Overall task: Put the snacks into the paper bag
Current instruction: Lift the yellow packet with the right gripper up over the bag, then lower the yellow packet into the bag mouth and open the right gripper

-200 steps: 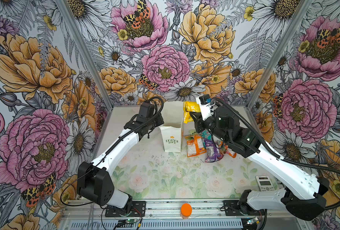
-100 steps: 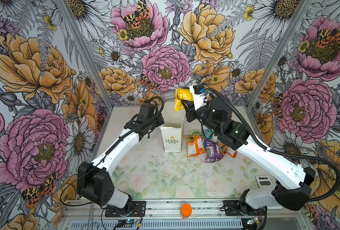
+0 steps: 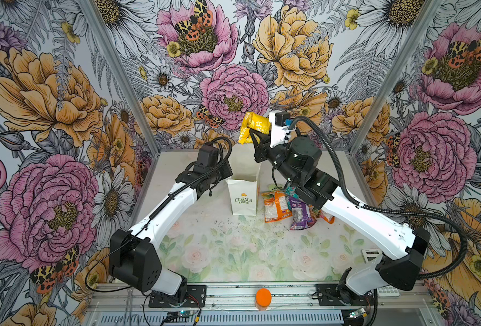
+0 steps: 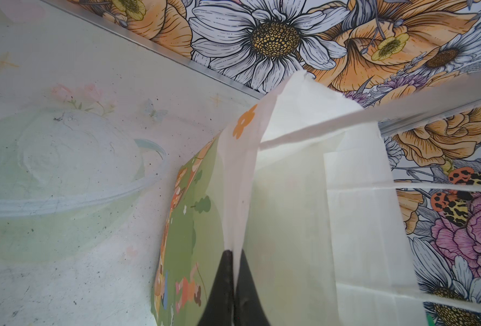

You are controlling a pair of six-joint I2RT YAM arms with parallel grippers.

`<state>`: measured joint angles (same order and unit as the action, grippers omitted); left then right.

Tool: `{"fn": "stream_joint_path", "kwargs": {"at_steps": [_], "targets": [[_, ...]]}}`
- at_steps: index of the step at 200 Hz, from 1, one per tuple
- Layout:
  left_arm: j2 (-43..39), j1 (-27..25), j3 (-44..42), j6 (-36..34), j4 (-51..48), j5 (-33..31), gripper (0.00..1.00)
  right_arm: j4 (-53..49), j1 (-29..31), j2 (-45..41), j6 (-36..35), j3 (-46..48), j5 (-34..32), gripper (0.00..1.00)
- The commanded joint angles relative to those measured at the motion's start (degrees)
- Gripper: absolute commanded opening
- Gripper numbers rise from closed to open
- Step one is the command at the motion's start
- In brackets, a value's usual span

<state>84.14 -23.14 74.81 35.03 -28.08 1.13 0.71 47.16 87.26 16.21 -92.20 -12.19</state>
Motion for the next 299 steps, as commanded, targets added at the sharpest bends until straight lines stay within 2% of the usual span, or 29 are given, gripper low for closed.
{"fn": "stream_joint_path", "kwargs": {"at_steps": [1, 39, 58, 93, 151, 199, 299], "targets": [[0.4, -0.5, 1.0, -0.8, -0.9, 0.6, 0.00, 0.3, -0.9, 2.1, 7.1, -2.8, 0.1, 0.00], [0.3, -0.5, 0.9, -0.9, -0.9, 0.5, 0.00, -2.9, -3.4, 4.7, 16.3, -5.6, 4.2, 0.00], [0.2, -0.6, 0.8, -0.8, -0.9, 0.6, 0.00, -4.7, -3.7, 5.6, 20.9, -6.6, 2.3, 0.00], [0.1, -0.5, 0.7, -0.8, -0.8, 0.5, 0.00, -10.1, -3.7, 7.2, 24.7, -10.6, 0.6, 0.00], [0.3, -0.5, 0.8, -0.7, -0.8, 0.5, 0.00, -15.4, -3.7, 10.0, 27.3, -13.9, -0.7, 0.00], [0.3, -0.5, 0.9, -0.7, -0.9, 0.4, 0.00, -25.3, -3.7, 15.2, 27.7, -20.6, -0.8, 0.00], [0.5, -0.5, 0.9, -0.7, -0.8, 0.5, 0.00, -30.5, -3.7, 18.9, 30.5, -20.8, 0.2, 0.00]]}}
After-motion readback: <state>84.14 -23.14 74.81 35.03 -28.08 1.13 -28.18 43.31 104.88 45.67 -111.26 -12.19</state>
